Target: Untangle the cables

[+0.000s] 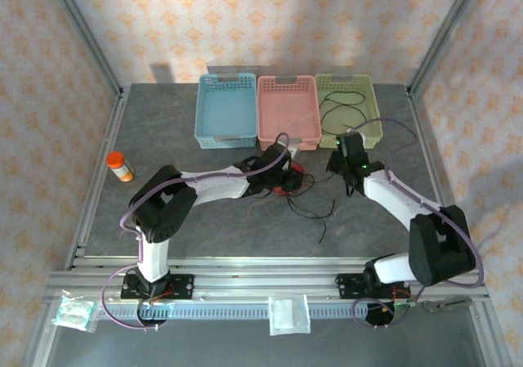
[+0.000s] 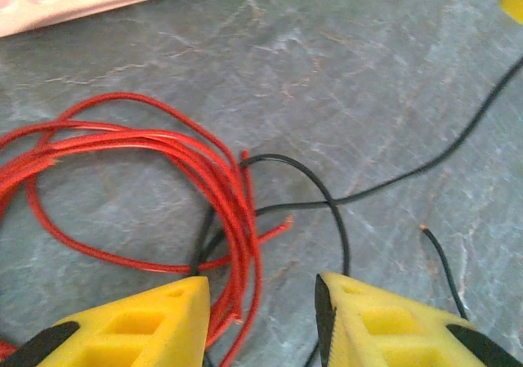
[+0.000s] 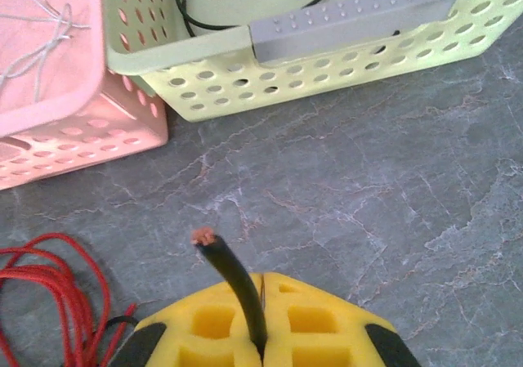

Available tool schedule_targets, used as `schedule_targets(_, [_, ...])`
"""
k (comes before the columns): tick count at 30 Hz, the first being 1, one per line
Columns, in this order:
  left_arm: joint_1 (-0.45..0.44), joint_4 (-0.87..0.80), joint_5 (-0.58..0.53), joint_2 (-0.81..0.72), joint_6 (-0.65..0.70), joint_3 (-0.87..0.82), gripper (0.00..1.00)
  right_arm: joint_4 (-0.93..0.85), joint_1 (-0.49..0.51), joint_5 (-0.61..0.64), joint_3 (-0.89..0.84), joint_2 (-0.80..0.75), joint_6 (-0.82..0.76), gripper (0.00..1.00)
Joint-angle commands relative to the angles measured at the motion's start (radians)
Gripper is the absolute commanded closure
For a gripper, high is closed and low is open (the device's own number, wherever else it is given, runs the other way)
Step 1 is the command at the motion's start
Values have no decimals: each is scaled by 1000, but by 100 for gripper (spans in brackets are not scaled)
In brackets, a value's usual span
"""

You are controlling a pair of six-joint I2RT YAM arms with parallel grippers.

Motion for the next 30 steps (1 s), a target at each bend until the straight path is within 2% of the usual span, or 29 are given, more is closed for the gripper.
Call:
schedule_targets(1, [-14, 34, 21, -3, 34, -42, 60, -8, -3, -21, 35, -42, 10, 100])
schedule_targets(6, [-34, 17, -12, 46, 52, -43, 54, -25, -3, -57, 79, -74, 21, 100])
schedule_targets(13, [-51, -60, -126, 95, 63, 15, 51, -34, -2, -156, 130, -126, 25, 100])
schedule_targets(19, [-51, -102, -199, 133, 43, 27, 57, -29, -2, -261, 192, -208, -11, 100])
schedule_targets(22, [-51, -102, -204, 143, 32, 21, 60, -39, -3, -283, 235, -248, -35, 100])
schedule_targets(30, [-52, -102, -207, 169, 18, 15, 60, -64, -3, -333, 366, -312, -76, 100])
